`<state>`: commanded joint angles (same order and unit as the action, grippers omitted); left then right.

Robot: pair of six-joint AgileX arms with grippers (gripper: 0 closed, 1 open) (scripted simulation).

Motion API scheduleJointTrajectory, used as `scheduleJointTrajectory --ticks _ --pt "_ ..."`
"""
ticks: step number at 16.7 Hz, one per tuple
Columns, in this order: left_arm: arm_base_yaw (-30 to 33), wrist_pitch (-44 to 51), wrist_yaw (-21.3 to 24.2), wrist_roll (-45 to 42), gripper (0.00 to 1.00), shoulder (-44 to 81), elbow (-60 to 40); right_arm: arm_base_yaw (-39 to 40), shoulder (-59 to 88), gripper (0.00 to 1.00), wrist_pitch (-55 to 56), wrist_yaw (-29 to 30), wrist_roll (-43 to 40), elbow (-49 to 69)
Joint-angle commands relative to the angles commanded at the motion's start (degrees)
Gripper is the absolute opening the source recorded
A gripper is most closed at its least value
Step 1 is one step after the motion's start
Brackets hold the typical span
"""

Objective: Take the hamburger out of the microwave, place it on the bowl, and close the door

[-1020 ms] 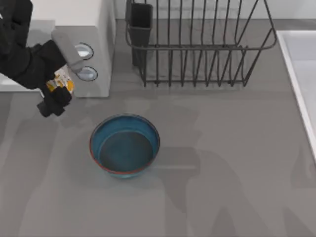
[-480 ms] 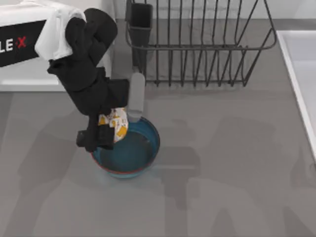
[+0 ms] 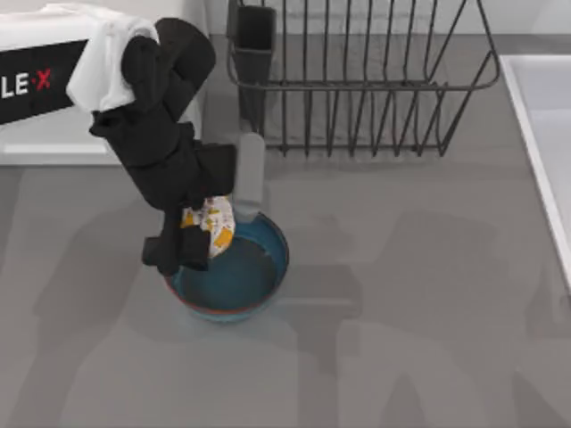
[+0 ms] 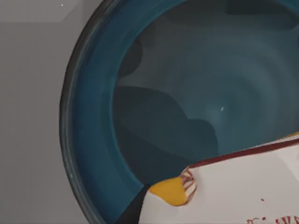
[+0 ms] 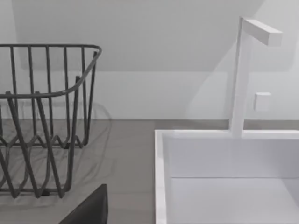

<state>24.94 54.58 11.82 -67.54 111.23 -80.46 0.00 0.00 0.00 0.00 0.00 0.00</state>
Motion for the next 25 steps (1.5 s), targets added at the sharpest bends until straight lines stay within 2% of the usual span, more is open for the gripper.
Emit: scheduleJointTrajectory --ticks 9,15,25 --pt "1.8 -7.0 0.1 1.2 0.0 3.3 3.3 0.0 0.0 1.0 0.0 0.0 0.0 0.0" --pt "2.0 -7.6 0.1 1.2 0.0 4.2 3.9 0.0 0.0 1.0 0.0 0.0 0.0 0.0" --pt "2.0 -7.6 0.1 1.2 0.75 4.2 3.9 0.0 0.0 1.0 0.0 0.0 0.0 0.0"
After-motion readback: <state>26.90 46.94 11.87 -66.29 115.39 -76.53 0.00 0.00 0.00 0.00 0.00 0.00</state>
